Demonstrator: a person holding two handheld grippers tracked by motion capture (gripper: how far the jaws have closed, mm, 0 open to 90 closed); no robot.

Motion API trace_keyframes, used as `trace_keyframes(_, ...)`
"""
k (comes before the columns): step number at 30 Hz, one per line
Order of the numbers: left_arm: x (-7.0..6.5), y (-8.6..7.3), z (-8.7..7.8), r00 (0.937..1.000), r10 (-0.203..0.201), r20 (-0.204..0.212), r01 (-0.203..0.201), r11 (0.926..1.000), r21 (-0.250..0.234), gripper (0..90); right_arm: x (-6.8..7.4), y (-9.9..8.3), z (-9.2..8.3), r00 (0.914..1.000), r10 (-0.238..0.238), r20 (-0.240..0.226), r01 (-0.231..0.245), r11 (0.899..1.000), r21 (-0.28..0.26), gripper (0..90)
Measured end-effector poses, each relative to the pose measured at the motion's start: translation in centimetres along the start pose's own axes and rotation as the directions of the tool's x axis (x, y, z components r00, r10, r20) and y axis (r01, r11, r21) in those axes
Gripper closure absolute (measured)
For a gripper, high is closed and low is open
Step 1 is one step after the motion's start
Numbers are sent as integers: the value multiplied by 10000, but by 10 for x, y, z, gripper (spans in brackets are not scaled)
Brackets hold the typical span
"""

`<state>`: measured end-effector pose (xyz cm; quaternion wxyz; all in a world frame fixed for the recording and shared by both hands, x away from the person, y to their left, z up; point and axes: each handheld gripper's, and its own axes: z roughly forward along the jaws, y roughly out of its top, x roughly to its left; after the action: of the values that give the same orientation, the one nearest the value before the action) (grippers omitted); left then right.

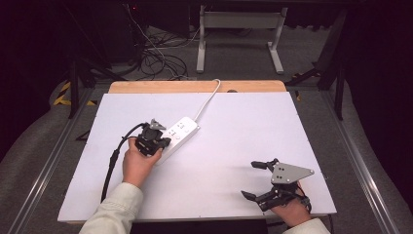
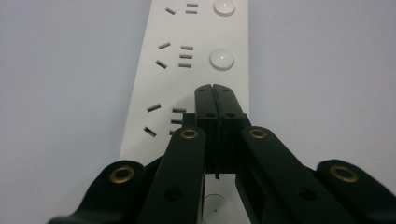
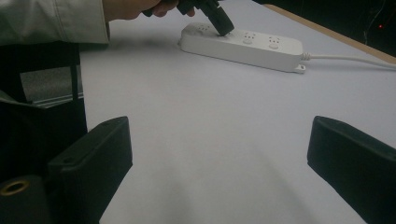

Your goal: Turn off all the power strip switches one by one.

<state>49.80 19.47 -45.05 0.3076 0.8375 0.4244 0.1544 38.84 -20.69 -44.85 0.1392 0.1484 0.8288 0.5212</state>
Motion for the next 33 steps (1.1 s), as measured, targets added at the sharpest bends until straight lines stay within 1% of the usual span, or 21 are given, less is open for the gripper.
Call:
trace_keyframes(2,-1,0,1,10000,-4,84,4,10000,-3,900,0,0,0,10000,4,12,-4,10000,-3,74)
trace_keyframes(5,-2,0,2,10000,3,70,-3,10000,-7,900,0,0,0,10000,9,12,-9,10000,-4,74)
trace_keyframes(12,-5,1,3,9998,168,-75,-167,9999,22,900,0,0,0,10000,3,-4,-3,10000,-21,74)
trace_keyframes(13,-6,1,3,9997,184,-164,-183,9998,26,900,0,0,0,10000,4,-7,-4,10000,-14,74)
trace_keyframes(15,-7,1,3,9997,167,-188,-166,9999,44,900,1,0,0,10000,9,17,-9,10000,-9,74)
trace_keyframes(17,-9,3,3,9990,277,-363,-269,9994,226,900,1,0,0,10000,4,10,-4,10000,-20,74)
trace_keyframes(18,-10,4,3,9984,325,-458,-315,9993,223,900,1,0,0,10000,9,4,-9,10000,-21,74)
trace_keyframes(19,-11,4,3,9985,277,-474,-266,9993,245,900,1,0,0,10000,-8,-2,8,10000,-12,74)
trace_keyframes(21,-12,4,4,9977,356,-569,-344,9992,219,900,1,0,0,10000,-15,8,15,10000,1,74)
trace_keyframes(24,-13,4,4,9977,329,-588,-316,9992,228,900,1,0,0,10000,-21,10,21,10000,6,74)
trace_keyframes(27,-14,3,4,9967,389,-714,-374,9991,220,900,1,0,1,10000,-9,2,9,10000,15,74)
trace_keyframes(30,-14,3,4,9966,393,-720,-377,9990,226,900,1,0,1,10000,-13,0,13,10000,26,74)
trace_keyframes(32,-13,3,4,9979,277,-591,-267,9995,177,900,1,0,1,10000,-11,-1,11,10000,26,74)
trace_keyframes(33,-12,3,4,9980,288,-557,-278,9994,184,900,1,0,1,10000,-11,4,11,10000,23,74)
